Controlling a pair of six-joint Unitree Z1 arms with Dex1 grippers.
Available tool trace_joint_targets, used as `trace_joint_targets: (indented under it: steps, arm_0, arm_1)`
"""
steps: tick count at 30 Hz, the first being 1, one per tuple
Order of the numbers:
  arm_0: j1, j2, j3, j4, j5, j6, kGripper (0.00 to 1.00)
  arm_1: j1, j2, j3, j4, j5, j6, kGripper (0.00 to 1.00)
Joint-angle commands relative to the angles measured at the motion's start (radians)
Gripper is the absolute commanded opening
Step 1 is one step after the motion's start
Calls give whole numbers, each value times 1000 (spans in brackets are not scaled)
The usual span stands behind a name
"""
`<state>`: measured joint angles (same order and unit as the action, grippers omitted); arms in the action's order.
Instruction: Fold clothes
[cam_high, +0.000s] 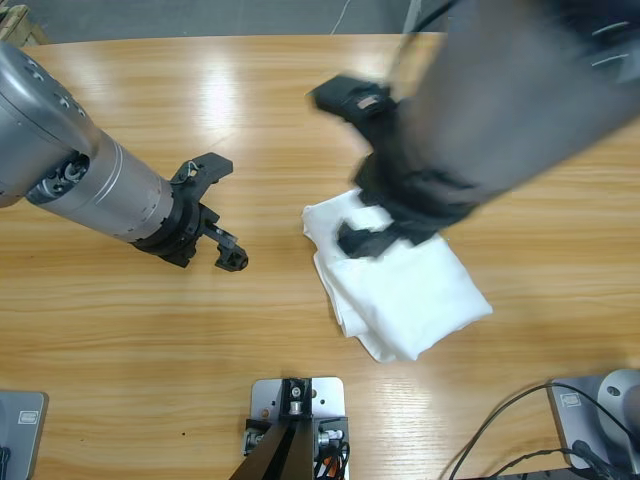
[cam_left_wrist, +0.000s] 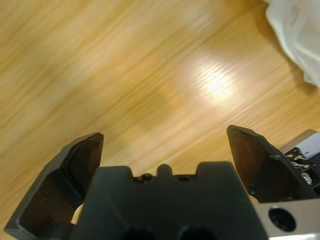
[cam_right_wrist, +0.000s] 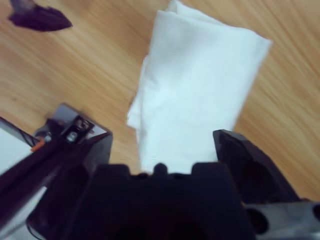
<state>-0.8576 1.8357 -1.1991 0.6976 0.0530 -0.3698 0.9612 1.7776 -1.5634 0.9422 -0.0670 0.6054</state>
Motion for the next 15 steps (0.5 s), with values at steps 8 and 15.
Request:
trace_joint_targets:
  steps: [8, 15]
  arm_0:
    - [-62, 170, -504, 225, -38, 141, 0]
    - [-92, 350, -605, 223, -81, 42, 0]
  arm_1:
    - [-163, -287, 585, -335, 177, -108, 0]
    - [-172, -336, 851, -599, 177, -68, 0]
